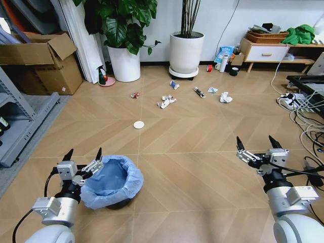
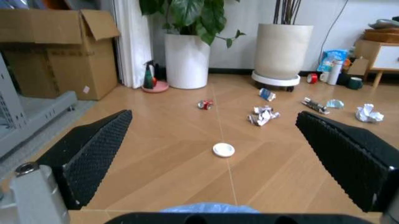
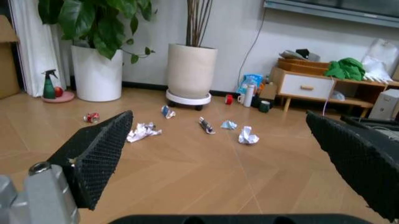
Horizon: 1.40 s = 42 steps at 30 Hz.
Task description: Pick up the trash bin and place the garbage on the floor into it.
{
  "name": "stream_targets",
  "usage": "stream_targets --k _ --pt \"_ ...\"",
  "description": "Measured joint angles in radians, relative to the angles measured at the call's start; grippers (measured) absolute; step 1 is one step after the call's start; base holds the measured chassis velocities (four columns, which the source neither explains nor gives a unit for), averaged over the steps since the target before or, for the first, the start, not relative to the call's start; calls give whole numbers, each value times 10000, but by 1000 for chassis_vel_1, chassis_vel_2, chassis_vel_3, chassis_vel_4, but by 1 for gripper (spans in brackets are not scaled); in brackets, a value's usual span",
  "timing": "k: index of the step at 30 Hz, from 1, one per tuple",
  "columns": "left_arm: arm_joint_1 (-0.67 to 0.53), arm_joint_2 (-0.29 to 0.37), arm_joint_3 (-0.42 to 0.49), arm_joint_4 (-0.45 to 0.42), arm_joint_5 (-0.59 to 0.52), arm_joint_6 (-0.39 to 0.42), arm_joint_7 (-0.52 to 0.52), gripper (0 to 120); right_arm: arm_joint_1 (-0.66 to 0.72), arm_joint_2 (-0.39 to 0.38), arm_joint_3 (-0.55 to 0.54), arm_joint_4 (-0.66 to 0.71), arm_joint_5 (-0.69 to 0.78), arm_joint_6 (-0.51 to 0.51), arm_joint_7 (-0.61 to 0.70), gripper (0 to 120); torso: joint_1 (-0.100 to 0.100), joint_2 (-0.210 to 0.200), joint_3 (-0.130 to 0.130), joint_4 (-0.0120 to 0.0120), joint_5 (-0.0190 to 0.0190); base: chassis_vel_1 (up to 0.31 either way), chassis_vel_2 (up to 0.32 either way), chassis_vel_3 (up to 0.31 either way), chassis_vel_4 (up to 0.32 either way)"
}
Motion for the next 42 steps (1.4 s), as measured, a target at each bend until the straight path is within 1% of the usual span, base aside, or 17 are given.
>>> stream_targets --k 1,3,8,17,24,26,28,32,33,35,36,37,38,39,40,41,42 --pt "0 0 0 0 0 0 0 100 0 0 0 0 0 0 0 100 0 0 0 0 0 0 0 0 0" --pt "-27 235 31 63 -292 201 52 100 -18 -11 -2 -25 -28 11 -23 100 0 0 0 0 0 0 0 0 0" --pt "-87 452 6 92 -600 289 74 100 9 -13 -2 -72 -32 14 -25 100 0 0 0 0 -1 0 0 0 0" --pt "-192 788 -109 128 -761 437 75 100 127 -8 -18 -108 -41 14 -25 100 0 0 0 0 -1 0 0 0 0" --pt "-233 1270 -140 146 -1278 792 50 100 163 18 -66 -135 -73 13 -25 100 0 0 0 0 0 0 0 0 0" --pt "-244 1317 -140 162 -1302 843 46 100 159 20 -69 -135 -76 13 -25 100 0 0 0 0 0 0 0 0 0" --pt "-375 1614 -142 365 -1464 1199 -65 100 142 22 -76 -132 -86 14 -25 100 0 0 0 1 0 0 0 0 0" --pt "-412 1670 -143 416 -1503 1275 -90 100 138 20 -79 -129 -89 15 -25 100 0 0 0 0 0 0 0 0 0" --pt "-871 2151 -137 986 -2014 2121 -290 100 115 6 -94 -113 -112 23 -23 100 0 0 0 -1 -1 0 0 0 0" --pt "-949 2225 -124 1100 -2133 2265 -316 100 111 5 -96 -110 -117 24 -22 100 0 0 1 -2 -1 0 0 0 0" --pt "-1167 2406 -70 1403 -2341 2781 -302 100 92 -1 -99 -91 -122 25 -18 100 0 0 -1 5 0 0 0 0 0" --pt "-1214 2447 -65 1472 -2364 2895 -299 100 90 -1 -99 -86 -123 26 -18 100 -1 1 -2 4 6 0 0 0 0" --pt "-1566 2753 16 1988 -2420 3683 -230 100 44 -3 -98 -67 -127 33 -15 100 1 -1 2 0 -9 0 0 0 0" --pt "-1834 2993 108 2390 -2428 4077 -89 100 22 -8 -92 -41 -130 47 -12 100 0 0 0 -1 -9 0 0 0 0" --pt "-1834 2993 108 2390 -2428 4077 -89 100 22 -8 -92 -41 -130 47 -12 100 0 0 0 -1 -9 0 0 0 0" --pt "-1975 3121 159 2615 -2426 4237 -21 100 9 -9 -91 -39 -131 51 -12 100 0 0 1 0 4 0 0 0 0" --pt "-2172 3299 234 2937 -2399 4438 53 100 -18 -8 -83 -39 -134 59 -11 100 0 0 1 -3 4 0 0 0 0"
